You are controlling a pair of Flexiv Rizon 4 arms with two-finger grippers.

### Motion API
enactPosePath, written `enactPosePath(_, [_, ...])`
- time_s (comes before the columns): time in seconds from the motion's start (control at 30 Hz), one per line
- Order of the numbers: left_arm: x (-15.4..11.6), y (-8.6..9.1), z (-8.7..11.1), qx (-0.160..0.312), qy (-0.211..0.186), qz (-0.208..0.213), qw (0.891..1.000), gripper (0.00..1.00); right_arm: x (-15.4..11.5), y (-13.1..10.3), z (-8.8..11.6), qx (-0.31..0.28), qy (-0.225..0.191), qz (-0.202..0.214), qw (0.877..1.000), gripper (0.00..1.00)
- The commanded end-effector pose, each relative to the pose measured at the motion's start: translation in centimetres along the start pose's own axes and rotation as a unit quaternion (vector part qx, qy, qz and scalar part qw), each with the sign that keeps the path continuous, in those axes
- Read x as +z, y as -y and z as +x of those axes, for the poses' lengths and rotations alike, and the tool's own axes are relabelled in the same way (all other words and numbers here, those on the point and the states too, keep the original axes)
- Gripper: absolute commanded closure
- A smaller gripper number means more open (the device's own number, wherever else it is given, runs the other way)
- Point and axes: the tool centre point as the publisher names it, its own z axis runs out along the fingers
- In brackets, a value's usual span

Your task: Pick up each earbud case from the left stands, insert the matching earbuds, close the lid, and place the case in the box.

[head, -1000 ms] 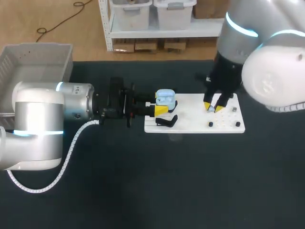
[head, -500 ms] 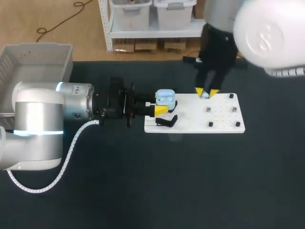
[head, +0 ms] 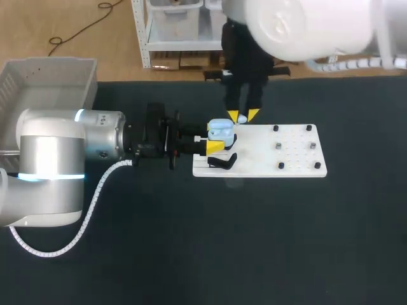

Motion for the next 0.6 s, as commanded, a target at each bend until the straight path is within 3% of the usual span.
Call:
enactPosePath(0.03, [0.0, 0.1, 0.1, 0.001, 0.001, -0.002, 1.000, 1.00, -0.1, 0.0, -0.2, 0.000, -0.003, 0.001, 1.000, 1.00])
enactPosePath(0.33, [0.0, 0.1, 0.1, 0.001, 0.001, -0.002, 1.000, 1.00, -0.1, 0.0, -0.2, 0.000, -0.003, 0.001, 1.000, 1.00])
enactPosePath(0.6, [0.0, 0.1, 0.1, 0.001, 0.001, -0.002, 1.000, 1.00, 0.5, -1.3, -1.0, -0.062, -0.037, 0.007, 0.997, 1.00])
